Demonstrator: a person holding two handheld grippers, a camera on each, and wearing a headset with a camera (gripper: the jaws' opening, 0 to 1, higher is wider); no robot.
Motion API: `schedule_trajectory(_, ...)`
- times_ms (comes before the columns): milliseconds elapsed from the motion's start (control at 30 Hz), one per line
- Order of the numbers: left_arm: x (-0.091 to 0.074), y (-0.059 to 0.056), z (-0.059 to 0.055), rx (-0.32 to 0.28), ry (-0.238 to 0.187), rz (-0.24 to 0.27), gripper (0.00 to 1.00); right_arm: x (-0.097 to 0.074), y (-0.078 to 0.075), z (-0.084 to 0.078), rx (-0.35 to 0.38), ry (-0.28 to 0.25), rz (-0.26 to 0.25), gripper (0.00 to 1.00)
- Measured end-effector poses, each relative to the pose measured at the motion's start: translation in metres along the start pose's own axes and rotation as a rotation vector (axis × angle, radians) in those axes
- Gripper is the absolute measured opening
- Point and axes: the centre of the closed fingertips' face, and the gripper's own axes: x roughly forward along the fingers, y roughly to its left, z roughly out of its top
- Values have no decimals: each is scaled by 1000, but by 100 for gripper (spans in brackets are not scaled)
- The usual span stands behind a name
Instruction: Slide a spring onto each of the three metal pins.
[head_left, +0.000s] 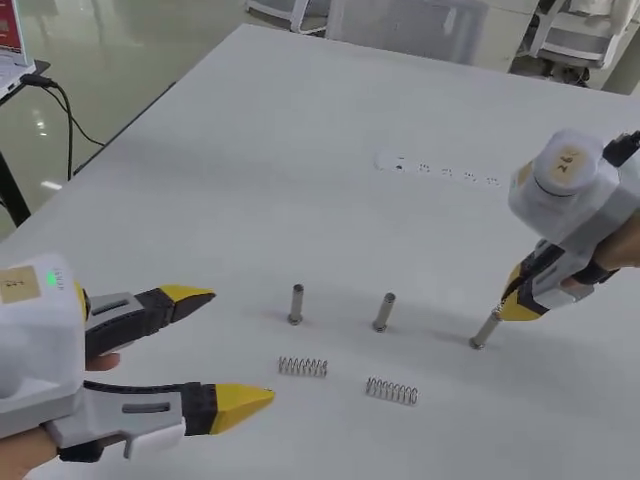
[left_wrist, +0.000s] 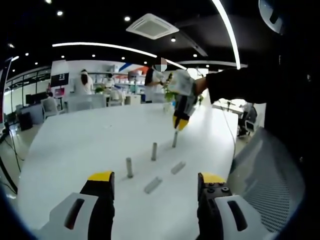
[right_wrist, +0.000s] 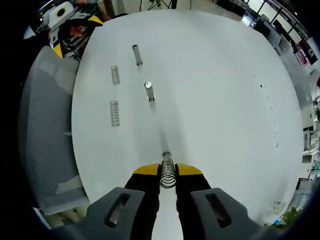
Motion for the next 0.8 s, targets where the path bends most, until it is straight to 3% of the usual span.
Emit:
schedule_trajectory(333, -1, 0, -2, -8, 3, 0, 61, 10, 1, -2, 3, 22, 15, 9)
schedule_trajectory(800, -3, 1, -1, -6, 2, 8, 60, 37, 3, -4, 6, 80, 9, 9)
